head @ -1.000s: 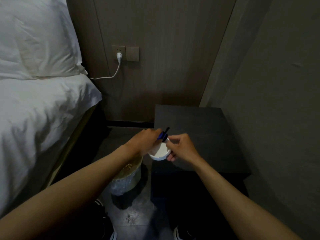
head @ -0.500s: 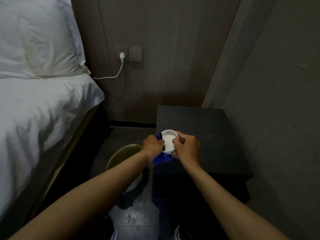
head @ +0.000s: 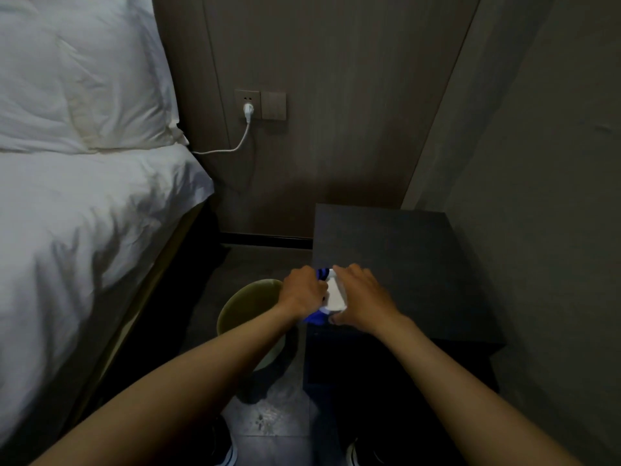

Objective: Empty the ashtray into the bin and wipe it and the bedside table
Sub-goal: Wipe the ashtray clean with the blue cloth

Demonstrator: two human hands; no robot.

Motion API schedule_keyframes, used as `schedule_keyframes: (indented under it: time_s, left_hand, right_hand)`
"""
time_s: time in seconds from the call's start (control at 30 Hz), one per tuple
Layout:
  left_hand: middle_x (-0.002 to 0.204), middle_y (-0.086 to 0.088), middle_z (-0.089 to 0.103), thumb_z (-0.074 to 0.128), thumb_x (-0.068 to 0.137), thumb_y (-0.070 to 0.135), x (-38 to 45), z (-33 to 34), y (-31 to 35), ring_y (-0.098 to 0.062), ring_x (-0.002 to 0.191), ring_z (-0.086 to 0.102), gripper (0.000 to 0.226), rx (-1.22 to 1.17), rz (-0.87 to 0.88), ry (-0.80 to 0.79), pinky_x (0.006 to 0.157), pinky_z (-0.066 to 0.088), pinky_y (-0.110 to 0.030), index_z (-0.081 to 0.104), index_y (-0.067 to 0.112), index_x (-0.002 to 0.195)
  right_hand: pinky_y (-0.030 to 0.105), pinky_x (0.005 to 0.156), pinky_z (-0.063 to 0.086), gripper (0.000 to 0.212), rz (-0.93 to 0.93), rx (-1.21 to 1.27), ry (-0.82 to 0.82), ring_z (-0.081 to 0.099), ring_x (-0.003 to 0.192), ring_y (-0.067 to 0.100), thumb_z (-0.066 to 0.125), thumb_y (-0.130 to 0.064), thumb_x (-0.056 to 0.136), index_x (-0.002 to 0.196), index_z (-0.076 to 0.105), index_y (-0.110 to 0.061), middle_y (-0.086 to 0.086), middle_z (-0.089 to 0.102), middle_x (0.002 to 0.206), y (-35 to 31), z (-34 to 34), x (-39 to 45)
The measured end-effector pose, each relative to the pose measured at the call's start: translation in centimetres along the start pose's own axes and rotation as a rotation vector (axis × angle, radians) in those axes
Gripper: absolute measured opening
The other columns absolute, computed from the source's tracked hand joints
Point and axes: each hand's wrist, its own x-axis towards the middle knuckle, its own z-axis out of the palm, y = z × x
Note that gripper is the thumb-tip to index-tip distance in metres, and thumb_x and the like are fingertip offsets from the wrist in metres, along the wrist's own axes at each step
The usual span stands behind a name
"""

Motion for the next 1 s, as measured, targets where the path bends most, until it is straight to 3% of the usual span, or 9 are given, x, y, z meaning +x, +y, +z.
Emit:
schedule_keyframes:
  time_s: [0.1, 0.3, 0.4, 0.47, 0.6, 0.73, 0.83, 0.93, 1.0]
  left_hand:
    - [0.104, -0.007, 0.068, 0.058, 0.097, 0.022, -0.1, -0.3, 0.3, -0.018, 0.087, 0.063, 0.022, 0.042, 0.032, -0.064, 0.080, 0.053, -0.031, 0.062, 0.010, 0.115]
    - [0.091, -0.002, 0.064, 0.047, 0.104, 0.032, 0.0, -0.7, 0.6, -0.012, 0.079, 0.061, 0.018, -0.017, 0.135, -0.144, 0.078, 0.048, -0.029, 0.058, 0.019, 0.098]
    - [0.090, -0.003, 0.066, 0.037, 0.106, 0.041, 0.2, -0.7, 0.7, -0.009, 0.074, 0.060, 0.032, -0.196, 0.121, -0.140, 0.070, 0.046, -0.023, 0.058, 0.022, 0.089]
    - [0.089, -0.005, 0.070, 0.030, 0.106, 0.049, 0.1, -0.9, 1.0, -0.012, 0.076, 0.064, 0.044, -0.405, 0.027, -0.164, 0.064, 0.047, -0.020, 0.062, 0.020, 0.098]
    - [0.104, -0.010, 0.073, 0.027, 0.104, 0.055, 0.7, -0.6, 1.3, -0.022, 0.094, 0.069, 0.056, -1.000, -0.270, -0.321, 0.074, 0.053, -0.032, 0.065, 0.016, 0.119]
    - [0.127, -0.013, 0.067, 0.038, 0.101, 0.055, 0.8, -0.1, 0.9, -0.027, 0.112, 0.067, 0.058, -1.213, -0.324, -0.432, 0.086, 0.054, -0.041, 0.056, 0.016, 0.140]
    - [0.123, -0.014, 0.065, 0.040, 0.102, 0.051, 0.6, -0.4, 1.1, -0.027, 0.110, 0.063, 0.054, -1.276, -0.310, -0.467, 0.091, 0.052, -0.041, 0.059, 0.012, 0.134]
    - [0.116, -0.014, 0.065, 0.041, 0.101, 0.052, 0.6, -0.7, 1.6, -0.027, 0.104, 0.061, 0.054, -1.343, -0.300, -0.506, 0.089, 0.051, -0.039, 0.059, 0.012, 0.132]
    - [0.115, -0.013, 0.063, 0.042, 0.100, 0.053, 0.6, -1.0, 1.8, -0.026, 0.103, 0.059, 0.054, -1.353, -0.310, -0.526, 0.093, 0.048, -0.039, 0.059, 0.011, 0.130]
  right_hand:
    - [0.037, 0.080, 0.048, 0.080, -0.012, 0.027, 0.063, 0.043, 0.117, 0.022, 0.084, -0.049, 0.061, 0.124, 0.046, -0.021, 0.000, 0.048, 0.126, 0.0, 0.6, 0.2]
    - [0.027, 0.080, 0.039, 0.068, -0.006, 0.192, 0.143, 0.049, 0.104, 0.016, 0.085, -0.047, 0.060, 0.115, 0.054, -0.023, -0.006, 0.053, 0.112, 0.4, 1.1, 0.0]
    - [0.025, 0.083, 0.043, 0.077, 0.025, 0.301, 0.216, 0.054, 0.104, 0.012, 0.086, -0.055, 0.055, 0.121, 0.058, -0.025, -0.008, 0.057, 0.113, 0.5, 1.5, 0.2]
    - [0.025, 0.080, 0.046, 0.076, 0.047, 0.379, 0.259, 0.057, 0.101, 0.010, 0.085, -0.057, 0.054, 0.119, 0.059, -0.028, -0.010, 0.059, 0.111, 0.3, 1.5, 0.2]
    - [0.032, 0.086, 0.052, 0.079, 0.165, 0.607, 0.318, 0.057, 0.102, 0.010, 0.092, -0.045, 0.056, 0.124, 0.058, -0.024, -0.009, 0.057, 0.113, 0.4, 1.0, 0.3]
    - [0.035, 0.084, 0.058, 0.067, 0.203, 0.911, 0.196, 0.064, 0.097, 0.010, 0.091, -0.042, 0.061, 0.120, 0.059, -0.032, -0.007, 0.066, 0.110, 0.7, 0.0, 0.1]
    - [0.033, 0.085, 0.058, 0.066, 0.220, 1.081, 0.081, 0.064, 0.096, 0.009, 0.086, -0.038, 0.071, 0.127, 0.052, -0.036, -0.006, 0.065, 0.110, 0.3, -0.9, -0.3]
    - [0.019, 0.065, 0.048, 0.065, 0.207, 1.065, 0.071, 0.054, 0.082, 0.002, 0.079, -0.035, 0.080, 0.138, 0.051, -0.025, -0.014, 0.055, 0.102, 0.1, -1.4, -0.4]
    - [0.018, 0.063, 0.044, 0.072, 0.223, 1.082, 0.046, 0.052, 0.082, -0.001, 0.079, -0.037, 0.080, 0.143, 0.049, -0.020, -0.006, 0.060, 0.119, 0.1, -1.4, -0.2]
